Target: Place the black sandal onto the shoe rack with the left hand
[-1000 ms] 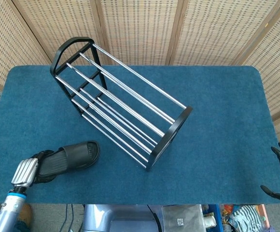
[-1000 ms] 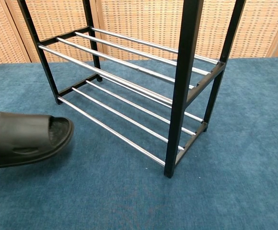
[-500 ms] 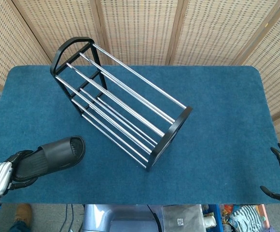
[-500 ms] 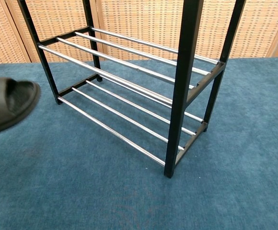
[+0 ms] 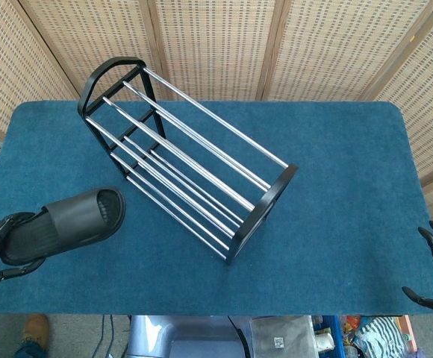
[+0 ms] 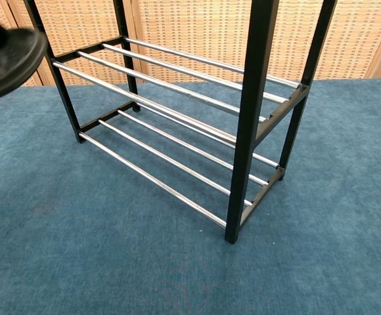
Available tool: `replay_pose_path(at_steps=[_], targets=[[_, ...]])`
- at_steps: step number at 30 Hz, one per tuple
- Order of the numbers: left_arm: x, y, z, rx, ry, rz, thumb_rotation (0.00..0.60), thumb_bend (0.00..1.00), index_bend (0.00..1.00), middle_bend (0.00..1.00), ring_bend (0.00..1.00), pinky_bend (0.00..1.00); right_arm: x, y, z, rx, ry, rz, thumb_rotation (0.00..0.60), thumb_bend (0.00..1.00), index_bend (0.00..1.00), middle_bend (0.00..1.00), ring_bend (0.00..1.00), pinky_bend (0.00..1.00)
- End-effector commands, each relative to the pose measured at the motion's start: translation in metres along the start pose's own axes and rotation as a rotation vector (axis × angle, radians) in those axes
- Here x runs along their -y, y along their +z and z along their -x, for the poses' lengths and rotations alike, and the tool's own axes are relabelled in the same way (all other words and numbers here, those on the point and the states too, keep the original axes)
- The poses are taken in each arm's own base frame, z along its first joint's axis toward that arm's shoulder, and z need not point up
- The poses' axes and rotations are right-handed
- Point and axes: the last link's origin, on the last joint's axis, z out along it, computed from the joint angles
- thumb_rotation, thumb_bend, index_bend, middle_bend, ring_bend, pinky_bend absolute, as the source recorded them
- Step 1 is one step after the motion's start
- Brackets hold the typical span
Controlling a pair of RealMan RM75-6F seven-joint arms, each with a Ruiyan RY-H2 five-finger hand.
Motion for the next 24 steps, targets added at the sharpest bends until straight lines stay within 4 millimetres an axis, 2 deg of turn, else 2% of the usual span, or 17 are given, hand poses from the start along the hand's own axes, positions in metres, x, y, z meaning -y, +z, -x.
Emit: replay_pose_path(at_steps=[1,9,19,24], targets=[[-0.03,0.039,-0.004,0.012,-0.011,0.01,0.6,0.45,0.38,0.42,0.35,0.45,0.0,0.0,0.0,-0.001,-0.001,0.003,0.6,0.0,0.0,0.0,0.0,0.0],[-0.075,0.092,0.013,0.075,0.006,-0.033,0.6,0.45,0.38,0.42,0.35,0.45,-0.001,0.004,0.002,0.007,-0.005,0.013,0.6,0.0,0.0,0.0,0.0,0.0],[-0.114,0.134,0.034,0.043,-0.044,-0.068,0.6,0.45,0.38,0.42,0.35,0.43,-0.004,0.005,0.001,0.008,0.001,0.021,0.6,0.0,0.0,0.0,0.0,0.0],[-0.13,0.148,0.043,0.023,-0.068,-0.062,0.6,0.45,0.38,0.42,0.35,0.43,-0.003,0.005,0.001,0.013,-0.001,0.021,0.6,0.0,0.0,0.0,0.0,0.0]])
